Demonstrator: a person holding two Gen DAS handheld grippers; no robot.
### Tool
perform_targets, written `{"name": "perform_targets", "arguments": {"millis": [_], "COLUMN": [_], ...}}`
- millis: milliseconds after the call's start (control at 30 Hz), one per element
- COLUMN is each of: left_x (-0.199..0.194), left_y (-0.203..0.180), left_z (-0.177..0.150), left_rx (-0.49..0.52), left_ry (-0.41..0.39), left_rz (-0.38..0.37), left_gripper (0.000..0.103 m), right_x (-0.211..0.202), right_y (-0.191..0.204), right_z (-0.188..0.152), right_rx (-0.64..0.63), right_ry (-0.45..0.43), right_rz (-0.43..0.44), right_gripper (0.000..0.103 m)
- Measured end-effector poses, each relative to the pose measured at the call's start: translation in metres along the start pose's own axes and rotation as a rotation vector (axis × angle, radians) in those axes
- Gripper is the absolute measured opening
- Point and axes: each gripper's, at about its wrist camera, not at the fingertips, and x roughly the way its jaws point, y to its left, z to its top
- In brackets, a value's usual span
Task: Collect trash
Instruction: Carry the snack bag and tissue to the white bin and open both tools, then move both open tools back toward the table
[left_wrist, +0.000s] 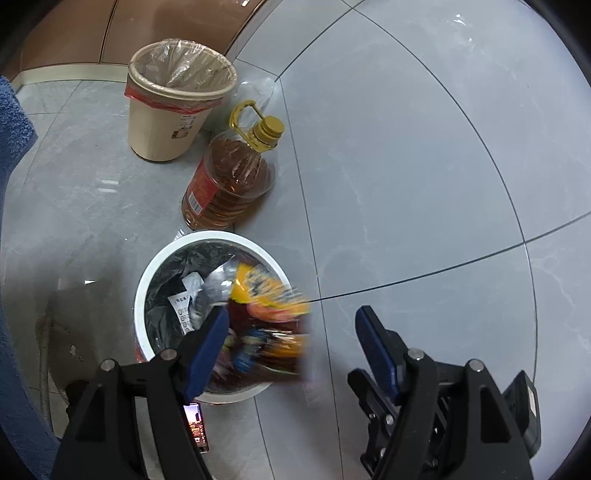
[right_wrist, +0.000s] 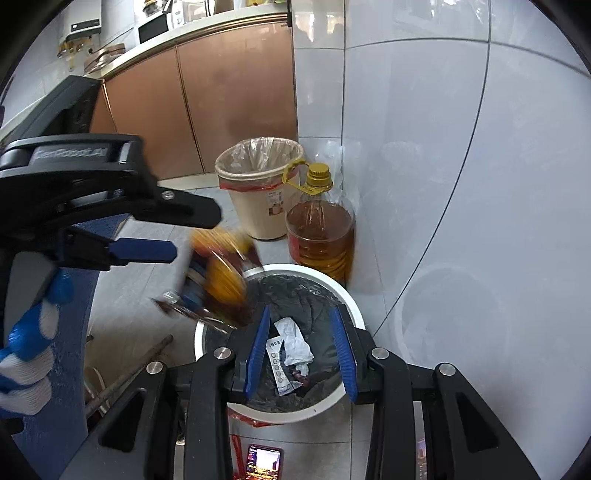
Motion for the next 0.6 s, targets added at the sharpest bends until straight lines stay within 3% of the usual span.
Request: {"name": "perform_targets", "arguments": {"millis": [300, 600], "left_x": [-0.017, -0.097], "left_y": [-0.008, -0.025], "left_z": [-0.011, -0.034], "left_rx": [0.033, 0.097], "left_ry": [-0.028, -0.169], "left_rz": [0.000, 0.061], "left_gripper": [0.070, 0.070], "right_x": [-0.018, -0.061], "right_y": [0.008, 0.022], "right_z": [-0.004, -0.005], "right_rx": [0.007, 0.022], "right_ry": [-0.026, -0.082], "right_rz": [0.033, 0.070], "right_gripper": [0.035, 0.035]}}
